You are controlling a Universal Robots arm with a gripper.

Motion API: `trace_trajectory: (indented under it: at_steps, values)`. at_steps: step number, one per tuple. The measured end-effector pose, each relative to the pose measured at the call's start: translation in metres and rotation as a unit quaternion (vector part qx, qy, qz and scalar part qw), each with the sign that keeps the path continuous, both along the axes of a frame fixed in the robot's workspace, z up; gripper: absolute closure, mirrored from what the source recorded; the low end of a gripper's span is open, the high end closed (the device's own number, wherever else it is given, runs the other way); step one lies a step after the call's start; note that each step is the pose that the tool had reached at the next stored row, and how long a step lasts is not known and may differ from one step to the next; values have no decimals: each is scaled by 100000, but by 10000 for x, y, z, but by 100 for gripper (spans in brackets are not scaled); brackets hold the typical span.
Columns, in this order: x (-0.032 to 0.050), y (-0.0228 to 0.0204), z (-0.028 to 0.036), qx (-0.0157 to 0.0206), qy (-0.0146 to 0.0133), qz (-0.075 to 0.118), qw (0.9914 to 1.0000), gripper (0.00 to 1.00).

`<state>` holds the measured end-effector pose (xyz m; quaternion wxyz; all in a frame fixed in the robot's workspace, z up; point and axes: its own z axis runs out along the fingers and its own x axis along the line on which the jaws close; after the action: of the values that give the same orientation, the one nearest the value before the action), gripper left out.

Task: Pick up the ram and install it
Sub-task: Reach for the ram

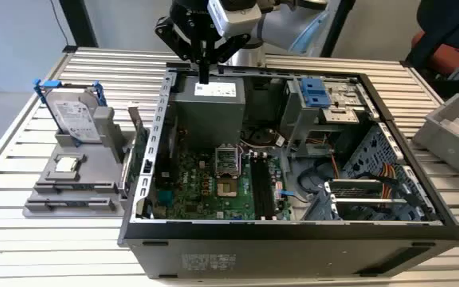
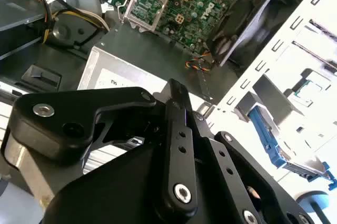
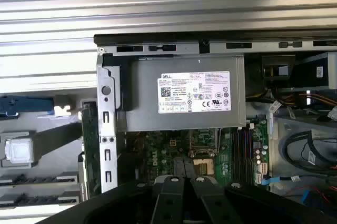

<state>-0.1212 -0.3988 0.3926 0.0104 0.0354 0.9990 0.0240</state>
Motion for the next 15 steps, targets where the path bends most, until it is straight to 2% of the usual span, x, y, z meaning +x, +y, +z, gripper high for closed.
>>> trace_trajectory:
  at_steps: [8, 15]
  values:
    - [-2, 1, -1, 2, -5, -15, 100000, 100]
    - [-43, 6, 0, 8, 2, 395, 99999, 100]
